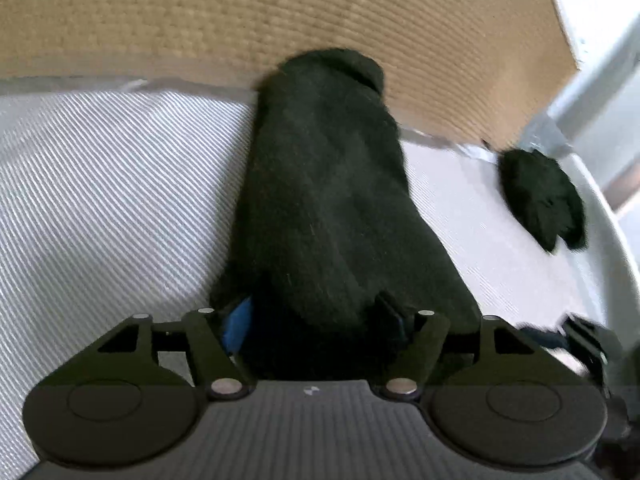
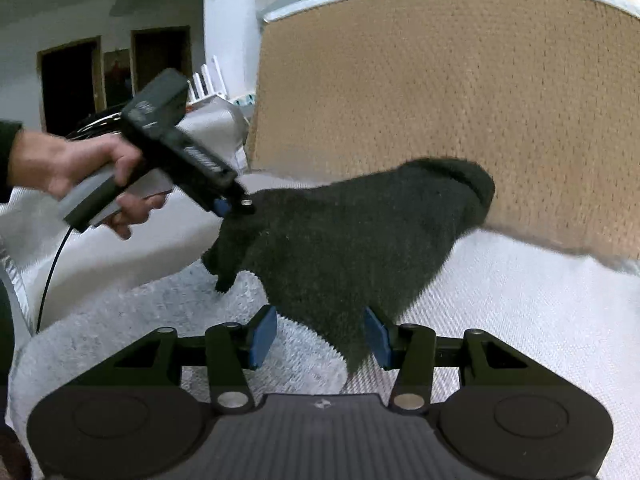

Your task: Fold clothes

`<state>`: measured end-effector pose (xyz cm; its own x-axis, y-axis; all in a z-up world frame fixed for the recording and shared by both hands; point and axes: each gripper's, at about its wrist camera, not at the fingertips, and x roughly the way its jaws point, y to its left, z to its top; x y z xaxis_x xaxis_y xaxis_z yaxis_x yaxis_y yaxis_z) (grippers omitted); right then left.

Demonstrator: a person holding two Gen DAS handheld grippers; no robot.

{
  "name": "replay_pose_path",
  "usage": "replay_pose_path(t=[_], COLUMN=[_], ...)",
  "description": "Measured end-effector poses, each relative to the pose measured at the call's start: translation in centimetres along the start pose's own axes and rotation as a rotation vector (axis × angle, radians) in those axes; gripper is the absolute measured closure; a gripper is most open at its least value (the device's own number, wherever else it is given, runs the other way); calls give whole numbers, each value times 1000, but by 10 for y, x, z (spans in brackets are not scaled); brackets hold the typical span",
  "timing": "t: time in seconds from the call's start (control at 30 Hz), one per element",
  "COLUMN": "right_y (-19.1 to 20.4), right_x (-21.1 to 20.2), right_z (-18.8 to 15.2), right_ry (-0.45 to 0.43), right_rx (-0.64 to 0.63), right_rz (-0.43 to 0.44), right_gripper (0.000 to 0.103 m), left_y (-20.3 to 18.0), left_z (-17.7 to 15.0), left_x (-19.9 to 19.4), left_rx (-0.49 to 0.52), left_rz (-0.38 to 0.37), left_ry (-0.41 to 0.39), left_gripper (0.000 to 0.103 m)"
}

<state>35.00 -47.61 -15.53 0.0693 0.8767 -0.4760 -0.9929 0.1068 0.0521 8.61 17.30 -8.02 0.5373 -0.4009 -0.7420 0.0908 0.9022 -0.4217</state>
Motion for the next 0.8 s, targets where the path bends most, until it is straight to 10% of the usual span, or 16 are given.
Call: replay_pose_path(t=[0.13, 0.3, 0.53, 0.63, 0.8], right_y=[10, 21, 33, 39, 48], right_x=[-1, 0, -7, -11, -10], right_z=[-3, -4, 0, 0, -2], right_ry=[11, 18, 22, 22, 38], right_rx=[-34, -50, -106, -116, -128], right_rz=[-6, -10, -15, -6, 16], right_gripper=[50, 50, 50, 50, 50], left_y=[3, -5, -6, -1, -5], left_z=[-16, -30, -33, -38, -62], left_x=[6, 5, -25, -33, -29], left_rx=[-8, 80, 122, 106, 145], left_rz=[-7, -35, 27, 55, -25], left_ry=[68, 72, -9, -9, 135], left_gripper=[27, 70, 90, 91, 56])
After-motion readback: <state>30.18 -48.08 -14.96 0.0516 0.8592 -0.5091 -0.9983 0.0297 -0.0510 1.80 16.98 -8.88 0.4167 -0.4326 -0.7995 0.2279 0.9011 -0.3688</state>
